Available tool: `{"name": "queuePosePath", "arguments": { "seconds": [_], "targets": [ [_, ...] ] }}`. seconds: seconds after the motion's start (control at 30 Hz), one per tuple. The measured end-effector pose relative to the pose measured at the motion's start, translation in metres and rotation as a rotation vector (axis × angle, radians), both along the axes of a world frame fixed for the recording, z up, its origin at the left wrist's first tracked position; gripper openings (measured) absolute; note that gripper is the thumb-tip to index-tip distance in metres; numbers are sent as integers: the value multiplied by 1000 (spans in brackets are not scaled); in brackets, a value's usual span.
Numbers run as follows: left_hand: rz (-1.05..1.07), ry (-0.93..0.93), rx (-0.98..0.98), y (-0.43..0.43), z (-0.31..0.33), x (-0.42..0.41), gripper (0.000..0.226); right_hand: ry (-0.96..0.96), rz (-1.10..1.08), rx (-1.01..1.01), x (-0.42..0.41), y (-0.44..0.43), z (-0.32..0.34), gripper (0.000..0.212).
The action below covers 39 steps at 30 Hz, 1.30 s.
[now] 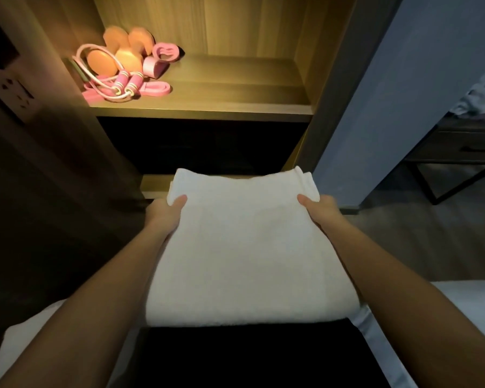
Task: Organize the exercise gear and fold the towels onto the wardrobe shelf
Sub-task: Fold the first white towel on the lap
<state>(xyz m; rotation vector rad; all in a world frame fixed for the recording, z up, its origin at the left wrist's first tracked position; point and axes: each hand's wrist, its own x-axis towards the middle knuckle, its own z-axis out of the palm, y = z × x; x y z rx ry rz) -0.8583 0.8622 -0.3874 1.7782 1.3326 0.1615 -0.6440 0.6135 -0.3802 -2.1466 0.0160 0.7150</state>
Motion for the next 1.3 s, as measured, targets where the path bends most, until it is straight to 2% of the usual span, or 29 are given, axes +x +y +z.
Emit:
{"name": "queuePosePath", "arguments": {
  "seconds": [0.07, 0.17, 0.23, 0.37, 0.47, 0.53, 0.6, 0.67, 0.77, 0.83, 0.9, 1.1, 1.3],
  "targets": [
    [4, 5, -69, 5, 2, 4, 58, -14, 33, -64, 5, 7, 3, 60],
    [-25, 161, -299, 6, -3, -10, 64, 110, 125, -183, -4, -4, -2, 61],
    [-42, 228, -377, -3, -9, -27, 65, 158, 161, -234, -20, -19, -8, 59],
    [-36, 127, -187, -13, -16, -48, 53, -6, 142, -218, -33, -30, -8, 52],
    [8, 79, -186, -17, -7, -52, 44, 62, 108, -165, -40, -39, 6, 49],
    [57, 115, -308, -22, -1, -63, 41, 210, 155, -166, -47, -52, 15, 56],
    [82, 86, -535, -29, 2, -84, 44, 343, 195, -167, -55, -68, 21, 58],
    [38, 60, -631, -41, 6, -100, 43, 358, 224, -183, -62, -76, 21, 59],
    [-64, 78, -380, -53, 8, -101, 42, 130, 277, -179, -74, -73, 15, 60],
    [-57, 27, -251, -49, 14, -99, 44, 16, 238, -149, -74, -74, 15, 58],
    [-56, 6, -275, -47, 18, -101, 38, 49, 174, -116, -71, -80, 14, 56],
    [-87, -20, -245, -57, 15, -96, 33, 32, 198, -104, -79, -77, 11, 52],
    [-49, 42, -394, -67, 7, -133, 38, 110, 216, -171, -81, -110, 7, 54]
  ]
}}
